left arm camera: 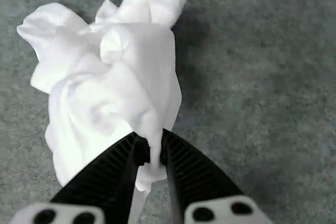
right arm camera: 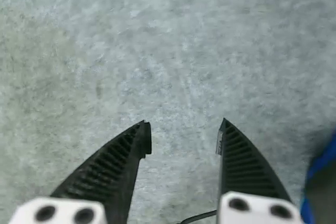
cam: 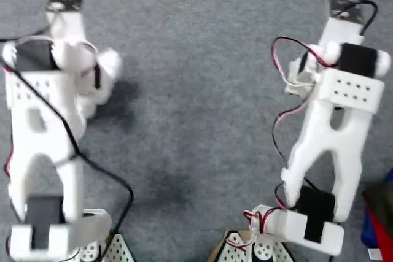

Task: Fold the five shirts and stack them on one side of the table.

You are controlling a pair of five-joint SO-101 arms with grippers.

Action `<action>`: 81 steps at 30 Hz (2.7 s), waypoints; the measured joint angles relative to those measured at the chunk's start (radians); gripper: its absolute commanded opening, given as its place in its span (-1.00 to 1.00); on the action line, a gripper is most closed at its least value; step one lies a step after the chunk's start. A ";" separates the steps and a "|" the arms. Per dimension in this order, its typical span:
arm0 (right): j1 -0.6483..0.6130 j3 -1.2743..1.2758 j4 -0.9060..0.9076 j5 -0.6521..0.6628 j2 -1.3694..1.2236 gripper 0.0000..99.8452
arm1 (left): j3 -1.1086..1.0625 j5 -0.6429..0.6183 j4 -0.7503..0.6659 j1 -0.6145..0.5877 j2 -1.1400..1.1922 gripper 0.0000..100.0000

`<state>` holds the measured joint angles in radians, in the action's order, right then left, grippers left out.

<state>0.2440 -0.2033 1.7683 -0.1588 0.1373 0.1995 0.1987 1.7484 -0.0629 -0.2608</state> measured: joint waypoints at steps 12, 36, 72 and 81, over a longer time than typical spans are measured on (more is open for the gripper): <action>0.236 0.253 0.000 0.155 0.265 -0.58 | -0.535 0.000 -0.077 0.233 -0.353 -0.96; -0.651 -0.170 0.000 0.029 -0.313 -0.58 | -0.687 -0.353 -0.094 -0.519 -0.778 -0.33; -0.867 -1.071 0.000 -0.078 -1.221 -0.99 | -1.269 -0.103 -0.445 -0.904 -0.779 -0.34; -0.764 -0.968 0.003 -0.084 -0.832 -0.99 | -1.269 -0.104 -0.445 -0.881 -0.779 -0.34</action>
<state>-0.5201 -1.1715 1.7714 -0.2432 -0.6943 -1.0694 0.0944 1.3034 -0.9436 -1.0403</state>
